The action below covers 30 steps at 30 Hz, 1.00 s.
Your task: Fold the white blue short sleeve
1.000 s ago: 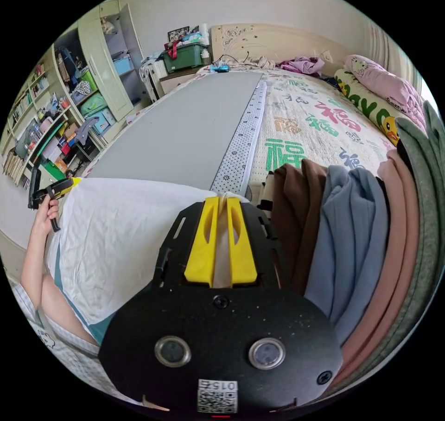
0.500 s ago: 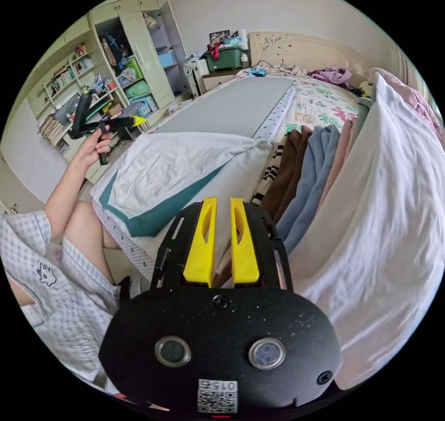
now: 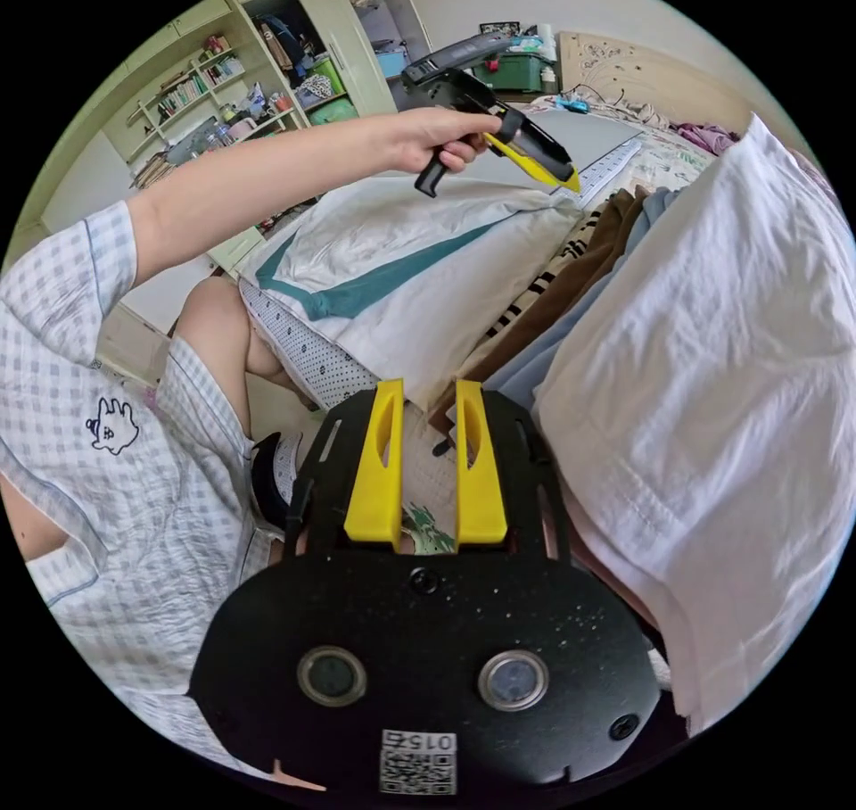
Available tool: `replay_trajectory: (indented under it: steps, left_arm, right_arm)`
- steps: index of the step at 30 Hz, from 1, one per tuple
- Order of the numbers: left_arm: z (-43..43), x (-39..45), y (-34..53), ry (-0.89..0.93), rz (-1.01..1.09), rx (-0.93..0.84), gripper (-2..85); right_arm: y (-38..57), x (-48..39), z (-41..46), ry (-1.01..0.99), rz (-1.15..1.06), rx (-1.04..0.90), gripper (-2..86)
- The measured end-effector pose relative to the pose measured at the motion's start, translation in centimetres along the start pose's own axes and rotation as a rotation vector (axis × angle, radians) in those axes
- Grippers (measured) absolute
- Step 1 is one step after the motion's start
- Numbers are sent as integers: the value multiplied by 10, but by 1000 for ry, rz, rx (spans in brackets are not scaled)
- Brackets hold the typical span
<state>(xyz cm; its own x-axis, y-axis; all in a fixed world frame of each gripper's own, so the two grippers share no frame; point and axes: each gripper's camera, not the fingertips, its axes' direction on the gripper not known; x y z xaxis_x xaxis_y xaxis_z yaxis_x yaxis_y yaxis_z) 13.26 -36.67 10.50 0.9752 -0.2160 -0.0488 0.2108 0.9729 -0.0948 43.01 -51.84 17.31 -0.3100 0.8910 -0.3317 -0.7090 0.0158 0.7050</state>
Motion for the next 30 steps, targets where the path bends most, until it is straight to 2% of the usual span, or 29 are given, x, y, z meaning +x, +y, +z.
replay_trajectory:
  steps: [4,11,18,24,30]
  left_arm:
    - [40,10,-8,-75,-20,-65,92]
    - [46,13,-6,-96,-41,-60,32]
    - [20,7,10,-79,-29,-13,9]
    - [-14,-1,19,-38,-38,27,5]
    - [-85,-12,26,-11,-27,139,4]
  right_arm:
    - [15,18,6,-33,23,14,83]
    - [35,23,13,22,-54,-31,79]
    - [63,46,21,31,-45,-38,67]
    - [90,73,29,40,-44,-44,13]
    - [134,111,-30,59,-10,139,1]
